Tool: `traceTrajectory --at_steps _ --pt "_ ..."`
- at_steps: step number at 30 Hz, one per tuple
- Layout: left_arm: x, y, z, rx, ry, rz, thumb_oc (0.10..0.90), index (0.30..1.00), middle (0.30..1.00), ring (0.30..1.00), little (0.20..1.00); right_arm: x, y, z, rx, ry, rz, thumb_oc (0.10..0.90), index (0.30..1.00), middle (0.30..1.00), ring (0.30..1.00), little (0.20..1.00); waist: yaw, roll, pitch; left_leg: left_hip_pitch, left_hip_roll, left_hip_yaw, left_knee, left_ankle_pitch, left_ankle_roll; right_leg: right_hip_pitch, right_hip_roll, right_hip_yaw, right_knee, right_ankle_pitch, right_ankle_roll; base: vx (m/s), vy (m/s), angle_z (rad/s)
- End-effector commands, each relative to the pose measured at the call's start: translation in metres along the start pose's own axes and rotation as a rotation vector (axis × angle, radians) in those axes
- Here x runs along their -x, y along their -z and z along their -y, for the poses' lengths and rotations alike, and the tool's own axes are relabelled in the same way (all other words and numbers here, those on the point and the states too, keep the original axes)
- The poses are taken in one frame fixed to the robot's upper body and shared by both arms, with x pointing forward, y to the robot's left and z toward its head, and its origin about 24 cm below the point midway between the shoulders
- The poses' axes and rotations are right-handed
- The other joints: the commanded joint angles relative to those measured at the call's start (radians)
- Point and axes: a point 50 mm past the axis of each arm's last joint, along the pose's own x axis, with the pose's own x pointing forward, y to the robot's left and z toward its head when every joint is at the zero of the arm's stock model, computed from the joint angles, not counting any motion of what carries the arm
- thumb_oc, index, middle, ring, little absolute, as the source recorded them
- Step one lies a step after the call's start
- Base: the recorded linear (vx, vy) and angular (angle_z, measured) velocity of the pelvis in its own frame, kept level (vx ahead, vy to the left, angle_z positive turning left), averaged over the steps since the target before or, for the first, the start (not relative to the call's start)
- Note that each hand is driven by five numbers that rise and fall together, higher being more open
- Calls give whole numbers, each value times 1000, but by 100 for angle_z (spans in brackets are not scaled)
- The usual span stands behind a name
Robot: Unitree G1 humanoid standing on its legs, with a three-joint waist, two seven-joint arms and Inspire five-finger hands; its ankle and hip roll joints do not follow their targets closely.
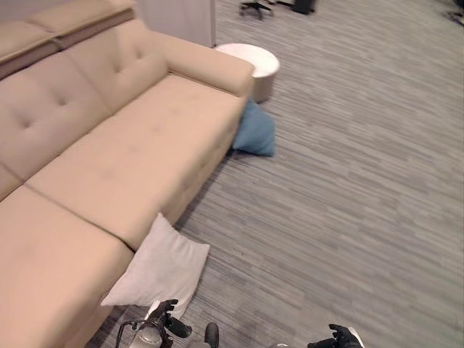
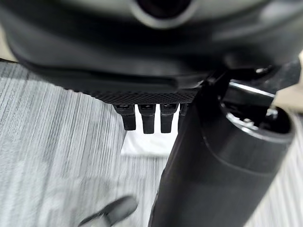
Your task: Pick up all the scattered cushions and arrange them neatly on the sofa.
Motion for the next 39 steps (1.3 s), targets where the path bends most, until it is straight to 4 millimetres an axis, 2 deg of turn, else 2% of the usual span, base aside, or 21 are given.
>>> traceTrajectory --at_steps 1,4,6,7,9,13,17,18,19,20,21,22,26,31,33,34,35,36,37,39 --pt "0 0 1 12 -5 15 800 900 900 900 900 -3 -15 16 1 50 70 800 900 900 900 900 20 9 -8 -41 27 -10 72 -100 -67 28 51 65 -249 155 -9 214 -71 69" --pt "1 2 5 -2 8 6 800 900 900 900 900 -3 -13 15 5 46 58 800 900 900 900 900 -9 3 2 -17 -5 -101 62 -99 -74 -20 100 190 -356 207 6 148 -77 91" --pt "1 3 7 -15 14 3 800 900 900 900 900 -3 -10 15 -1 46 44 800 900 900 900 900 -28 2 9 0 -22 -170 53 -99 -80 -58 127 273 -379 237 17 120 -109 127" --pt "1 3 8 -22 16 1 800 900 900 900 900 -2 -8 16 1 47 40 800 900 900 900 900 -33 1 12 7 -27 -200 48 -98 -81 -67 129 279 -385 250 18 106 -128 117" --pt "1 4 10 -39 28 -4 800 900 900 900 900 -2 -5 17 4 46 36 800 900 900 900 900 -33 -8 10 7 -39 -237 57 -107 -87 -35 101 252 -431 257 10 104 -167 134" --pt "2 11 13 -21 39 -26 800 900 900 900 900 -2 -6 17 24 38 46 800 900 900 900 900 -23 -15 -15 -5 -21 -258 88 -127 -112 21 94 209 -457 246 -9 120 -219 94" --pt "2 11 14 -19 40 -26 800 900 900 900 900 -3 -10 21 26 48 61 800 900 900 900 900 -20 -21 -7 -33 -15 -248 140 -139 -123 44 91 185 -455 235 -18 8 -119 54" --pt "2 6 15 -13 41 -11 800 900 900 900 900 -4 -13 26 23 61 68 800 900 900 900 900 -28 -23 2 -85 11 -148 198 -148 -133 74 80 133 -462 208 -28 -29 -128 103" --pt "2 4 15 -16 43 -2 800 900 900 900 900 -3 -9 25 16 57 57 800 900 900 900 900 -38 -22 1 -104 50 -30 189 -136 -125 94 73 91 -467 192 -34 -12 -144 134" --pt "2 5 14 -20 40 -3 800 900 900 900 900 -3 -7 24 11 54 53 800 900 900 900 900 -40 -22 -2 -109 61 14 172 -126 -120 101 73 72 -471 189 -36 20 -48 142" --pt "2 5 14 -20 40 -3 800 900 900 900 900 -3 -7 24 11 54 53 800 900 900 900 900 -40 -22 -2 -109 61 14 172 -126 -120 101 73 72 -471 189 -36 61 -39 94" --pt "2 6 12 -23 36 -5 800 900 900 900 900 -2 -4 21 1 44 42 800 900 900 900 900 -45 -22 -9 -117 68 75 143 -110 -112 113 72 39 -483 186 -36 64 -30 68" --pt "2 8 9 -37 29 -17 800 900 900 900 900 -2 1 18 -7 39 21 800 900 900 900 900 -57 -25 -19 -139 77 171 103 -80 -113 125 69 -13 -500 181 -34 87 15 68" --pt "5 29 3 -19 12 -89 800 900 900 900 900 0 5 8 24 5 10 800 900 900 900 900 -46 -35 -41 -80 63 166 28 -80 -94 153 63 -15 -464 157 -20 189 128 29" --pt "6 32 -3 -3 -7 -96 800 900 900 900 900 0 -1 5 31 -7 29 800 900 900 900 900 -36 -33 -34 -59 58 163 15 -89 -80 125 37 -8 -353 150 -8 170 207 -4" --pt "5 29 -10 -7 -27 -87 800 900 900 900 900 -1 -6 4 37 -14 46 800 900 900 900 900 -40 -25 -14 -39 53 135 19 -98 -68 66 19 26 -229 170 11 175 187 -19" --pt "4 28 -12 -3 -32 -82 800 900 900 900 900 -1 -7 4 36 -14 50 800 900 900 900 900 -45 -21 -14 -36 54 122 16 -98 -66 44 27 57 -210 178 12 169 99 37" --pt "4 26 -13 -3 -36 -73 800 900 900 900 900 -1 -9 5 31 -12 57 800 900 900 900 900 -54 -15 -14 -26 53 105 10 -100 -67 25 42 95 -210 175 5 221 -6 56" --pt "3 24 -14 -9 -40 -61 800 900 900 900 900 -1 -10 5 31 -10 57 800 900 900 900 900 -67 -10 -11 -6 47 80 1 -103 -71 -2 57 154 -277 194 2 304 -42 78" --pt "3 21 -12 -24 -35 -55 800 900 900 900 900 -2 -11 6 47 -9 55 800 900 900 900 900 -91 -8 7 29 32 31 -3 -125 -77 -54 67 195 -366 246 17 305 -82 50"
